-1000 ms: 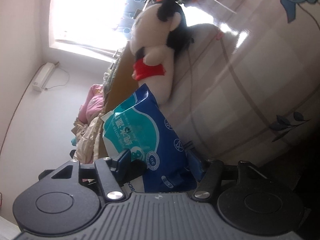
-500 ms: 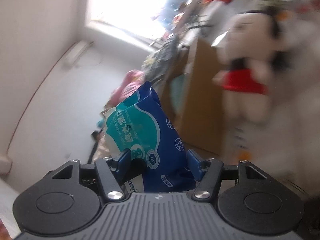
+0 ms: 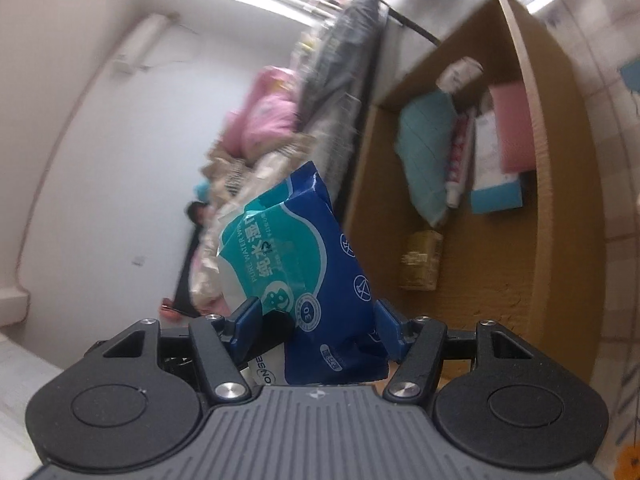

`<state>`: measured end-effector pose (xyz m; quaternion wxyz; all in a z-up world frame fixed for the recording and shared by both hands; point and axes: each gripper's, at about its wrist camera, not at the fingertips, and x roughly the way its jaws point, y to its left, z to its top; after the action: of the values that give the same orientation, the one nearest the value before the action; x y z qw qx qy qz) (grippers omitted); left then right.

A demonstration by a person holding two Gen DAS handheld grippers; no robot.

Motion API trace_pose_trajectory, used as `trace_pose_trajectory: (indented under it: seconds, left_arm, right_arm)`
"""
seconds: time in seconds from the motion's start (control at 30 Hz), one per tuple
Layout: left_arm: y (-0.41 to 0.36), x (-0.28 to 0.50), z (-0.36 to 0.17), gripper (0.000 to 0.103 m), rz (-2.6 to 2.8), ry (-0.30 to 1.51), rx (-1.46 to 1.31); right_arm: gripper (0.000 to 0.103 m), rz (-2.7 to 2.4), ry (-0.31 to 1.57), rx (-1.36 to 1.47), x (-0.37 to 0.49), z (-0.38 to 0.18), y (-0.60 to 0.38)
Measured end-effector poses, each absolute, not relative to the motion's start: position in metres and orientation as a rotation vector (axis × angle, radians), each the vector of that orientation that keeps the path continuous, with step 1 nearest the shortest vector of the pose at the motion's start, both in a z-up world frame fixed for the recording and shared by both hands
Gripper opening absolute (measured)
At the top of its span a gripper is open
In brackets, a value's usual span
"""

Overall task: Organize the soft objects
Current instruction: 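Lower the wipes packet into the box and open the left gripper, then move both grippers back toward the yogurt cup and pink plush pig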

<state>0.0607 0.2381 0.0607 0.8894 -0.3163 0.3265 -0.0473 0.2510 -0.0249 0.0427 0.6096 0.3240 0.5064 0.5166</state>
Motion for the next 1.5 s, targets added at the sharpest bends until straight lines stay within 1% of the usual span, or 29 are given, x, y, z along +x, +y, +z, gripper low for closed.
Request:
trace_pose_trajectory:
  seconds: [0.1, 0.17, 0.2, 0.23, 0.27, 0.3, 0.37, 0.47, 0.7, 0.87, 1.0, 1.07, 1.1, 1.17, 1.23, 1.3, 1.4, 1.5]
  left_arm:
    - [0.262, 0.081, 0.044, 0.034, -0.090, 0.742, -0.707]
    - [0.274, 0.092, 0.033, 0.036, -0.098, 0.774, -0.718]
    - [0.281, 0.096, 0.029, 0.042, -0.106, 0.795, -0.723]
    - [0.286, 0.106, 0.022, 0.054, -0.104, 0.825, -0.713]
    - [0.292, 0.112, 0.016, 0.061, -0.072, 0.860, -0.708]
    - [0.296, 0.117, 0.011, 0.064, -0.003, 0.902, -0.703]
    - [0.301, 0.126, -0.002, 0.064, 0.100, 0.964, -0.671]
    - [0.307, 0.129, -0.011, 0.064, 0.119, 0.996, -0.686]
    - [0.297, 0.118, 0.000, 0.064, 0.155, 0.973, -0.624]
    - [0.289, 0.108, 0.017, 0.067, 0.168, 0.893, -0.599]
    - [0.273, 0.094, 0.036, 0.074, 0.159, 0.827, -0.549]
    - [0.262, 0.083, 0.045, 0.079, 0.150, 0.794, -0.519]
    - [0.258, 0.080, 0.048, 0.082, 0.144, 0.780, -0.509]
    - [0.244, 0.069, 0.058, 0.086, 0.122, 0.742, -0.481]
    - [0.230, 0.059, 0.064, 0.093, 0.100, 0.710, -0.449]
    - [0.217, 0.051, 0.069, 0.097, 0.082, 0.685, -0.411]
    - [0.197, 0.042, 0.072, 0.099, 0.059, 0.660, -0.361]
    - [0.186, 0.040, 0.072, 0.099, 0.061, 0.673, -0.352]
  right_arm:
    - [0.065, 1.131, 1.228, 0.727, 0.263, 0.029, -0.004]
    - [0.065, 1.093, 1.242, 0.709, 0.270, 0.022, 0.003]
    - [0.065, 1.064, 1.247, 0.698, 0.274, 0.019, 0.010]
    - [0.066, 1.038, 1.254, 0.681, 0.276, 0.016, 0.014]
    - [0.065, 1.013, 1.266, 0.658, 0.278, 0.013, 0.018]
    - [0.066, 1.000, 1.275, 0.640, 0.278, 0.011, 0.023]
    - [0.067, 1.006, 1.283, 0.622, 0.276, 0.009, 0.030]
    - [0.068, 0.985, 1.278, 0.596, 0.275, 0.008, 0.033]
    - [0.070, 1.010, 1.254, 0.625, 0.279, 0.014, 0.035]
    - [0.071, 1.055, 1.182, 0.623, 0.271, 0.034, 0.023]
    - [0.079, 1.108, 1.083, 0.611, 0.258, 0.058, 0.002]
    - [0.088, 1.136, 1.016, 0.602, 0.248, 0.071, -0.015]
    - [0.089, 1.142, 0.988, 0.598, 0.243, 0.077, -0.024]
    - [0.096, 1.151, 0.926, 0.588, 0.232, 0.085, -0.045]
    - [0.100, 1.147, 0.863, 0.578, 0.221, 0.092, -0.068]
    - [0.101, 1.126, 0.797, 0.560, 0.208, 0.095, -0.094]
    - [0.101, 1.079, 0.725, 0.540, 0.192, 0.094, -0.131]
    - [0.101, 1.037, 0.692, 0.547, 0.177, 0.081, -0.166]
